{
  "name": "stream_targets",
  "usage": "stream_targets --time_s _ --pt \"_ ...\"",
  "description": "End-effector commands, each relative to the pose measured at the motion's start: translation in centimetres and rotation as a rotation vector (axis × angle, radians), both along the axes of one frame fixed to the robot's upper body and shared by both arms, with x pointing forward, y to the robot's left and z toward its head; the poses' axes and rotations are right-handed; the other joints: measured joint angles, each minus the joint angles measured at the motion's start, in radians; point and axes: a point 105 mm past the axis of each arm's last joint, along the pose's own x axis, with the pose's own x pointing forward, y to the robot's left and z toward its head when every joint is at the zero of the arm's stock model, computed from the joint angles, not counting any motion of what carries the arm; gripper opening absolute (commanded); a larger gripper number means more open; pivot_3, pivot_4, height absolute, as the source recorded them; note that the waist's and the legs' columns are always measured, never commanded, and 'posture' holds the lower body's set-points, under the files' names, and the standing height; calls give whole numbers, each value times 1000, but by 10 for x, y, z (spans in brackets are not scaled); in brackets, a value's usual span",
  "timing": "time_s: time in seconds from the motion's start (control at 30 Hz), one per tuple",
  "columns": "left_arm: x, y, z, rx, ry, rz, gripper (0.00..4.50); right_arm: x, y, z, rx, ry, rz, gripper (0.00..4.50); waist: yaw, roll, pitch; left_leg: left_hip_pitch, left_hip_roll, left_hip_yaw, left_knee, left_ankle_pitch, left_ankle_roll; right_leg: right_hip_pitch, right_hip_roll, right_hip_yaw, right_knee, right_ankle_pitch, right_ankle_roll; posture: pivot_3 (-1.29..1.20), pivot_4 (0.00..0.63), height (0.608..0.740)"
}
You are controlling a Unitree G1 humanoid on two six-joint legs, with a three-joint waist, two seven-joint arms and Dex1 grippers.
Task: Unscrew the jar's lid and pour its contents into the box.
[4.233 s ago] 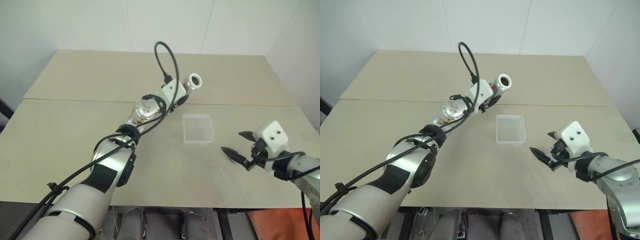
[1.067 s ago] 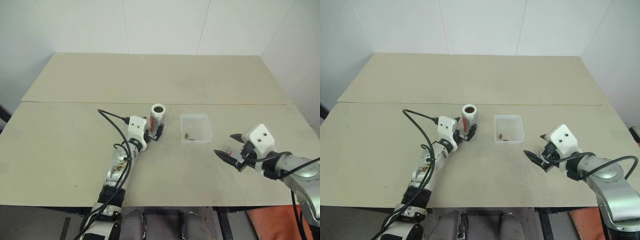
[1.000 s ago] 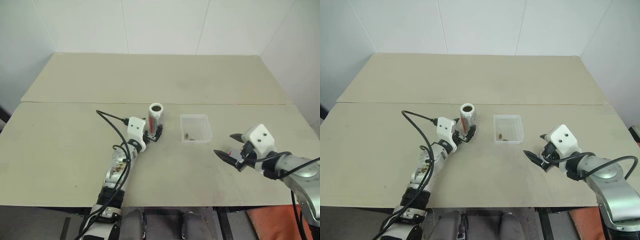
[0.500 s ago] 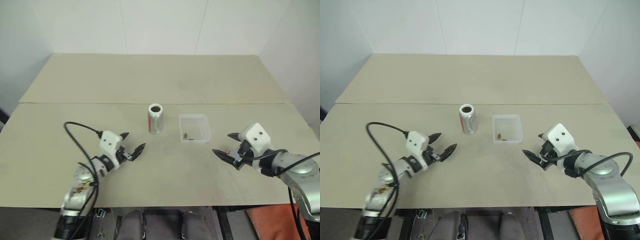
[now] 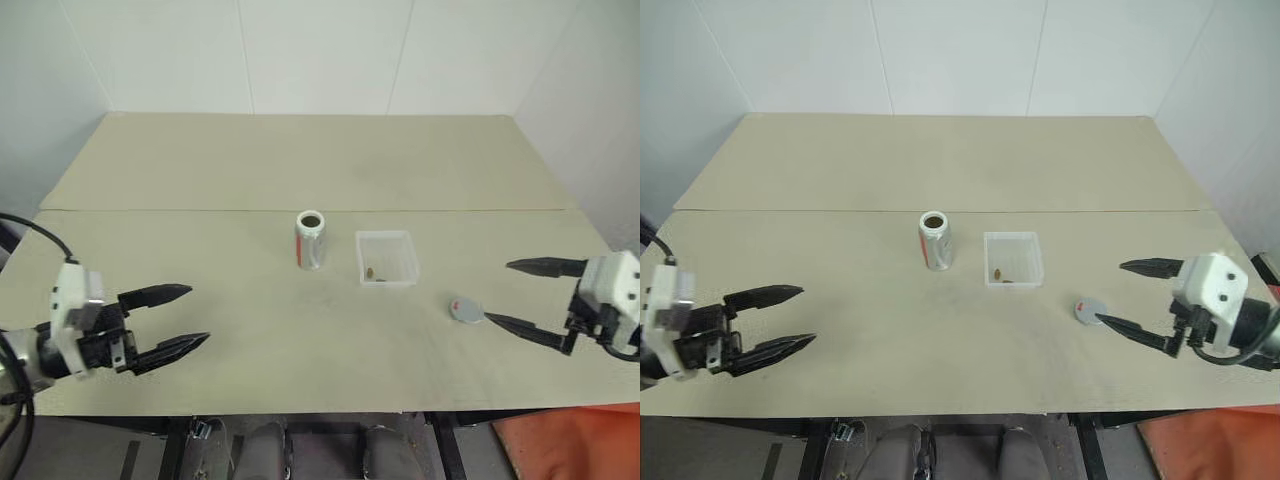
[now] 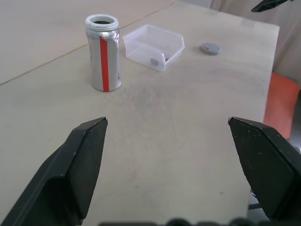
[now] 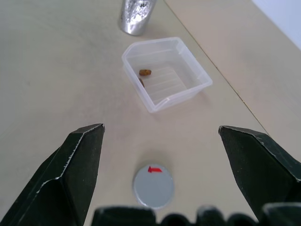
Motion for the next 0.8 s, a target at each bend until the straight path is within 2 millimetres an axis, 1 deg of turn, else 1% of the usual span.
stream_targets --time_s 0.03,0.13,0.3,0.37,0.43,0.53,0.6,0.67,0.8 --pt "-5 -6 12 -44 -14 -16 4453 8 -9 14 40 37 -56 4500 0 0 0 0 0 0 0 0 0 0 0 0 0 0 0 0 150 740" --pt "-5 -8 9 -33 15 -20 4453 13 -6 17 75 52 -61 4500 -2 0 0 0 0 0 -2 0 -1 -1 0 1 0 0 -1 0 150 740" --pt "-4 -9 8 -16 19 -42 4453 15 2 14 76 51 -48 4500 0 0 0 -1 -1 0 -4 1 -2 -3 1 0 0 -1 -2 0 150 740" --pt "-1 -12 7 13 8 -45 4453 14 3 9 82 59 -50 4500 1 0 0 0 -1 1 -4 1 -2 -2 1 0 0 -1 -2 0 150 740" --pt "5 -13 0 107 -9 -32 4453 12 5 3 73 67 -56 4500 5 0 0 0 -1 1 -4 1 -2 -2 1 0 0 -1 -2 0 150 740" --pt "9 -10 -4 144 -1 -58 4453 8 18 -1 114 61 -43 4500 4 0 0 -1 -1 1 -4 1 -2 -2 1 0 0 -1 -2 0 150 740" --pt "9 -11 -1 146 0 -80 4453 3 28 -3 142 57 -24 4500 3 0 0 -1 -1 1 -5 1 -2 -3 1 0 0 -1 -2 0 150 740" --pt "11 -7 2 167 8 -98 4453 0 39 -2 172 49 -6 4500 1 0 0 -1 -1 1 -5 1 -2 -3 1 0 0 -1 -2 0 150 740" --pt "16 -5 12 166 14 -114 4453 -5 53 -2 203 35 6 4500 2 0 0 -1 -1 1 -5 1 -2 -3 1 0 1 -1 -2 0 150 740"
